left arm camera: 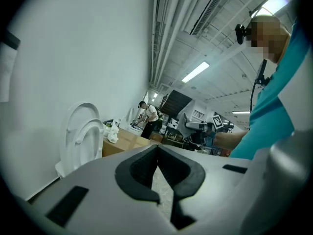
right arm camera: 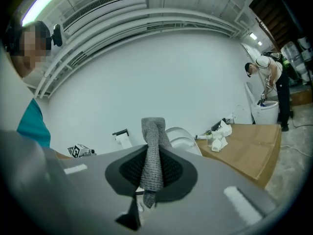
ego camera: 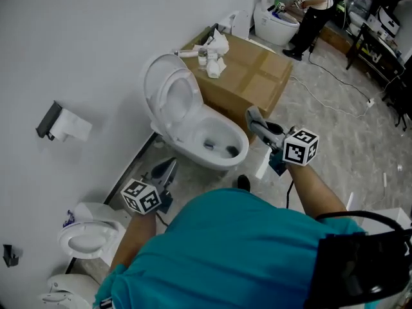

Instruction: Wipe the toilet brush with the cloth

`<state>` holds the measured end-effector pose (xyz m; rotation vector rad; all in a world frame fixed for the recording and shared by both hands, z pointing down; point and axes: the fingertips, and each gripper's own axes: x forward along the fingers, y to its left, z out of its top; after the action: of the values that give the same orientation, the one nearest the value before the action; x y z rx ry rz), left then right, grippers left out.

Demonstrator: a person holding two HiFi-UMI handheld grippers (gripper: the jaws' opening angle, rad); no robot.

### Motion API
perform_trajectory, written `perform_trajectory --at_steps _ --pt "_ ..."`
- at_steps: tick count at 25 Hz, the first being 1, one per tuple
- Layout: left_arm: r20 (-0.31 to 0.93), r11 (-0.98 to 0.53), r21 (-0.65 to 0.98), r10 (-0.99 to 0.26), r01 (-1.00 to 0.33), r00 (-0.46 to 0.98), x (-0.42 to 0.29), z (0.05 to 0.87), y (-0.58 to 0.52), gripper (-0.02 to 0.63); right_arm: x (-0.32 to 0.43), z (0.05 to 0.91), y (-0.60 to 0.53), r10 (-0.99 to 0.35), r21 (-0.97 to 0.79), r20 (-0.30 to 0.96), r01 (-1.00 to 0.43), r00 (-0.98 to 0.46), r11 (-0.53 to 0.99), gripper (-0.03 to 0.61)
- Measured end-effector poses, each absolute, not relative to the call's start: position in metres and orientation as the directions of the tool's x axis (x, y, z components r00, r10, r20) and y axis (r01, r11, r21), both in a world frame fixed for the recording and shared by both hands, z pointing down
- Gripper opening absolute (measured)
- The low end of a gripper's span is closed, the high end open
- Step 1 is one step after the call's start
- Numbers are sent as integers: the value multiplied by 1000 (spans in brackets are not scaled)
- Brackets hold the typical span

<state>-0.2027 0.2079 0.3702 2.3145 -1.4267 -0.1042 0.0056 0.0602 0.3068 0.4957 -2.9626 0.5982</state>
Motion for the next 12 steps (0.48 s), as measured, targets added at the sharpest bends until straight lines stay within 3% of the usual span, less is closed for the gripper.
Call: perform_trajectory --at_steps 12 --pt "280 -205 330 -911 -921 303 -157 387 21 8 17 317 -148 -121 -380 109 -155 -987 912 18"
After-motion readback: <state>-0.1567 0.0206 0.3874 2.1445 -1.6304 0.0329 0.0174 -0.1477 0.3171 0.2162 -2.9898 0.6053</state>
